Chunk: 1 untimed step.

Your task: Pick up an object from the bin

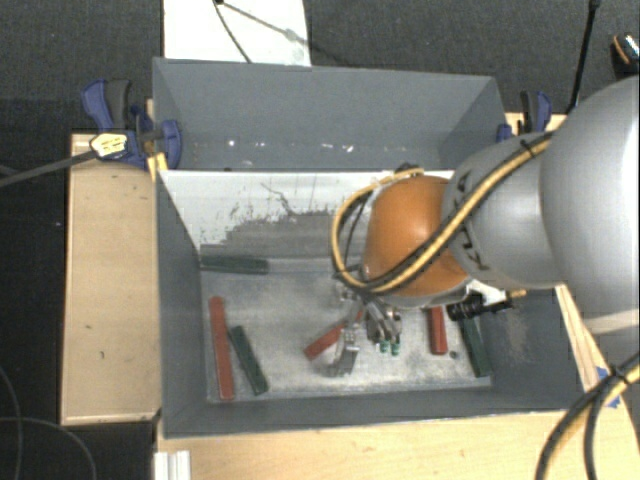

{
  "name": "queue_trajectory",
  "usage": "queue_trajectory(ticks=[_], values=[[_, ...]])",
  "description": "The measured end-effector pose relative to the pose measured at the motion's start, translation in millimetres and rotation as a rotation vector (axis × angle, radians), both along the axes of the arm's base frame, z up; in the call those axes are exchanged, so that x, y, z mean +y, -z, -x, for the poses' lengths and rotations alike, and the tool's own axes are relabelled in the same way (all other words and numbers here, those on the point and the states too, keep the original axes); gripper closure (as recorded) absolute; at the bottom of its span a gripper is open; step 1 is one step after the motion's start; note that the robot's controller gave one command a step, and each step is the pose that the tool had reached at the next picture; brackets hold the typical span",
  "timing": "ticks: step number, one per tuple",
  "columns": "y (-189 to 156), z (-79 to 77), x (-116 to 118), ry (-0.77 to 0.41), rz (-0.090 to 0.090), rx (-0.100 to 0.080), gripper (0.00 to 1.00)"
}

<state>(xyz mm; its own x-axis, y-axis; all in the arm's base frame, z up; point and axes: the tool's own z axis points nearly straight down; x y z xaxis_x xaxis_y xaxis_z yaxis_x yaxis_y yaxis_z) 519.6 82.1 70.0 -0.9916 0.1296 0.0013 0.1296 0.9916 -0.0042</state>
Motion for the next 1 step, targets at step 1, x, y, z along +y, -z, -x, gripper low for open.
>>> queue_trajectory(ticks=[1], values=[[-0.5, 0.2, 5.7, -0.002, -0.005, -0.001, 1.0]])
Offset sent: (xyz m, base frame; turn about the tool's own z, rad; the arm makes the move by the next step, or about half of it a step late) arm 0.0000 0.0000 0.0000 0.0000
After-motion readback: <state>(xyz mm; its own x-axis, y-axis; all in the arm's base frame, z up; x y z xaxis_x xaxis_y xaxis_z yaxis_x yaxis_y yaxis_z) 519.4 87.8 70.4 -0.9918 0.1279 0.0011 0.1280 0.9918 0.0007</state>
